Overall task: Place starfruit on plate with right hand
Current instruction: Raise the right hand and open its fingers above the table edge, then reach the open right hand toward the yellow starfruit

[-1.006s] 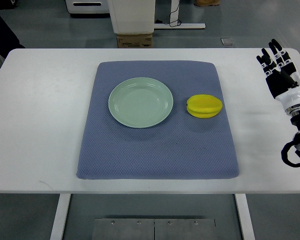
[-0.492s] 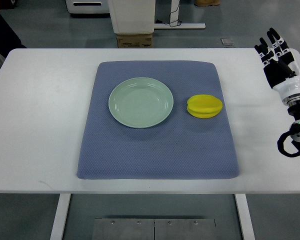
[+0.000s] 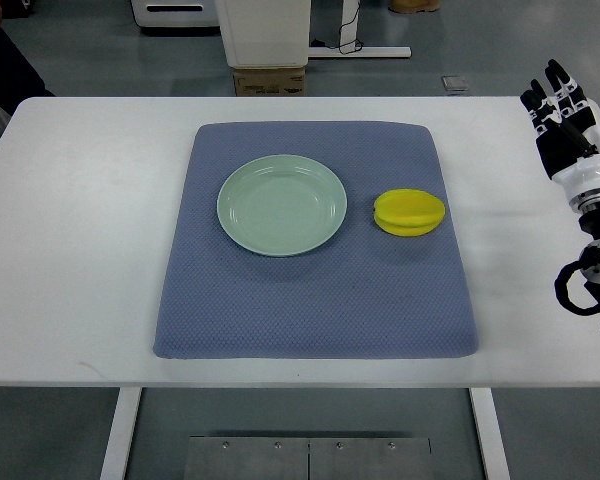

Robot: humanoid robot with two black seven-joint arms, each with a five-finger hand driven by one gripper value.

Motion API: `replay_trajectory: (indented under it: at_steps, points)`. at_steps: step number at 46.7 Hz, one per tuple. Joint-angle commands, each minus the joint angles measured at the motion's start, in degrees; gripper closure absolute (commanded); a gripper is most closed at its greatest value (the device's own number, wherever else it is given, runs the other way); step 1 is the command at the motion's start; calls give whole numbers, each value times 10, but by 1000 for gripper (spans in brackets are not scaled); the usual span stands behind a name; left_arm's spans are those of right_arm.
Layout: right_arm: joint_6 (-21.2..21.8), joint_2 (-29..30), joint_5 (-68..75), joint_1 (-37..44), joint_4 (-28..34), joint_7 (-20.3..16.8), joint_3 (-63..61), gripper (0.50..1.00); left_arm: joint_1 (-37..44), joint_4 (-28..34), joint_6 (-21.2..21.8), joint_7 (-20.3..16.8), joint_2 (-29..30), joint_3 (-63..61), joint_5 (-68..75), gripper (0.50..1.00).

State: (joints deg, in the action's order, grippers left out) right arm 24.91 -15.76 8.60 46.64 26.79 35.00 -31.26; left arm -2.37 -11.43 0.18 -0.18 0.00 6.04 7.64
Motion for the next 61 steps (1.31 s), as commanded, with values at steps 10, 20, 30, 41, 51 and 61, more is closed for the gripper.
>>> replay_trajectory:
  at_steps: [10,20,30,41,51,61]
  points:
    - [73,-8,-1,-13,7,0,1,500,0,0,0,0,0,0,-1,500]
    - [75,-10,-6,-23,29,0,17,500,0,0,0,0,0,0,-1,500]
    - [-20,-121,-69,-37,205,0,74,500,0,0,0,0,0,0,0,500]
    - [-79,-196,-170,-39,317,0,91,500,0,0,0,0,0,0,0,500]
    - [-155,-206,-286,-38,332,0,135,500,0,0,0,0,0,0,0,500]
    - [-271,-207,-367,-34,375,0,182,500,0,0,0,0,0,0,0,500]
